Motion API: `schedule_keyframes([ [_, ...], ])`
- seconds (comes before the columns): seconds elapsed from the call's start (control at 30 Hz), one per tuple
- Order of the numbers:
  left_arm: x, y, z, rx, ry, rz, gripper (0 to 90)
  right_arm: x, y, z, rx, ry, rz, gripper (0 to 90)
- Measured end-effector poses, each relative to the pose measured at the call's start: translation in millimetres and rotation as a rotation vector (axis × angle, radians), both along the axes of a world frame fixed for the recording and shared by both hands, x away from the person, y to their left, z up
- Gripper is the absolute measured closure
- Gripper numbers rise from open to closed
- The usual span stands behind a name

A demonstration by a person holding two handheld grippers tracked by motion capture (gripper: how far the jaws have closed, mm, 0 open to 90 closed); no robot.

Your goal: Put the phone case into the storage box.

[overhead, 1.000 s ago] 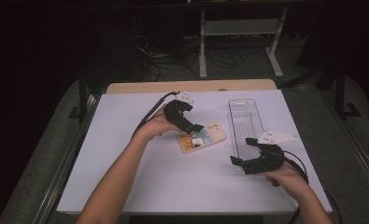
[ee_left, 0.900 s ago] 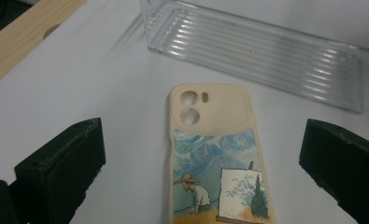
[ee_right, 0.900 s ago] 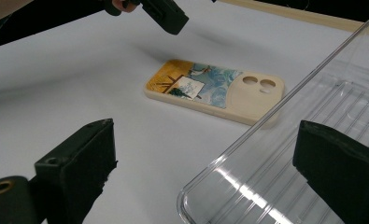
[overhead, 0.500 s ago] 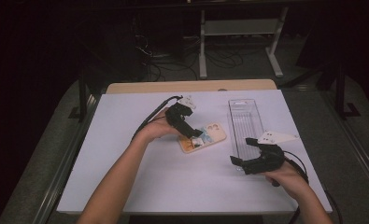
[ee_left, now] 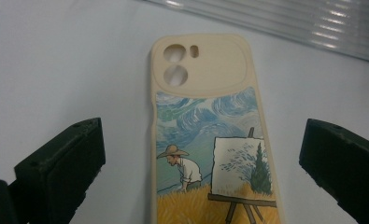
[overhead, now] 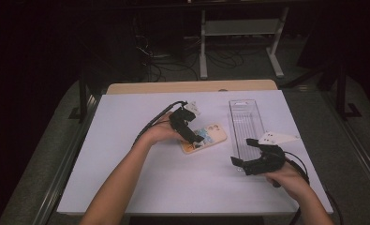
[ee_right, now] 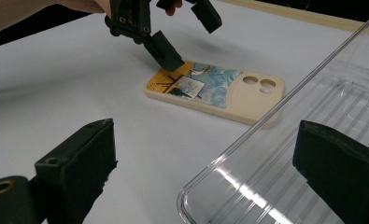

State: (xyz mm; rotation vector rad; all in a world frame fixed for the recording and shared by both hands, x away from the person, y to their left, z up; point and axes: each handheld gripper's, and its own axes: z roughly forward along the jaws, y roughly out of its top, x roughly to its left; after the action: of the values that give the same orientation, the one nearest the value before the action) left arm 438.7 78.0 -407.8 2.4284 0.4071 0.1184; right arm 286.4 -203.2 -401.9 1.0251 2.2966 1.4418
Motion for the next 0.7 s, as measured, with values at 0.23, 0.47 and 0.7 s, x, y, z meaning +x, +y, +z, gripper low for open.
schedule_keyframes([
  [0.23,-0.4,-3.0,-7.1,0.022,0.006,0.001,0.1,0.0,0.0,0.0,0.000,0.000,0.001,5.4],
  [0.47,-1.3,-4.5,-16.8,0.024,0.028,0.015,0.1,0.1,0.0,0.0,-0.001,0.001,0.000,5.5],
  [0.7,-2.9,-8.5,-20.9,0.063,0.031,0.001,0.1,0.2,0.1,0.0,-0.001,0.001,0.000,5.5],
])
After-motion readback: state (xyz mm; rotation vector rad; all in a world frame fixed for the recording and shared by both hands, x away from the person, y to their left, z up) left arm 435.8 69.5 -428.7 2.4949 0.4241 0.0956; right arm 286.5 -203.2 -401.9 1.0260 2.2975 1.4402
